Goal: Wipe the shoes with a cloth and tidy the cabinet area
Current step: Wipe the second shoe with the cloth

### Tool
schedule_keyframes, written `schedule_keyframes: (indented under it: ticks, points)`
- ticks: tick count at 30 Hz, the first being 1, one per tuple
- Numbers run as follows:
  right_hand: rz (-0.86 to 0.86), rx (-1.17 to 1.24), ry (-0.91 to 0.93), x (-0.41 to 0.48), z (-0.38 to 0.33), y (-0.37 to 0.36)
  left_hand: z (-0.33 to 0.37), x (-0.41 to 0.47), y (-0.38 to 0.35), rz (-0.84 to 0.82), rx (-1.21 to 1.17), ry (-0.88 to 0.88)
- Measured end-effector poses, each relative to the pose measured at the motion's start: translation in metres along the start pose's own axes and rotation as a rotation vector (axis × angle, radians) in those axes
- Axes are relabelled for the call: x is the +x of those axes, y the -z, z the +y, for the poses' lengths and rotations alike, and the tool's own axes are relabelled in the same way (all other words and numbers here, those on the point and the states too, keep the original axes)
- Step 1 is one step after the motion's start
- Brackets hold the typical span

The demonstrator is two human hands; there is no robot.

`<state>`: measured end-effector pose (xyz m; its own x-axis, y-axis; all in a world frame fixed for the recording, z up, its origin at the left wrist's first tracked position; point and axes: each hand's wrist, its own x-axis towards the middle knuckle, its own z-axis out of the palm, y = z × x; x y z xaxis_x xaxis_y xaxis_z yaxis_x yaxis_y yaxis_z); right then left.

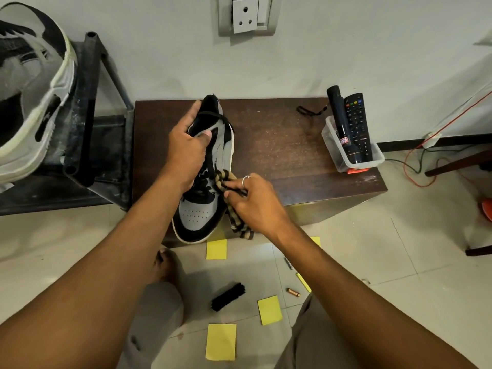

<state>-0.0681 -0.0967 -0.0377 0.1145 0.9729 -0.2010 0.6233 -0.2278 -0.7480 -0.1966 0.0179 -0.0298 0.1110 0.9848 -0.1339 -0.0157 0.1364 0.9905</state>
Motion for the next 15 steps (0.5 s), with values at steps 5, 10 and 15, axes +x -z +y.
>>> schedule_keyframes:
  ticks: [5, 10, 15]
  points:
    - [0.242, 0.014, -0.025, 0.005, 0.004, -0.021, 0.0, -0.002, 0.0, -0.01, 0.008, -0.001]
    - [0.405, 0.119, -0.104, 0.05, -0.003, -0.022, -0.001, -0.004, 0.0, -0.005, -0.008, 0.012]
    - [0.264, 0.148, -0.13, 0.031, 0.005, -0.021, -0.003, -0.002, -0.002, 0.05, -0.012, -0.007]
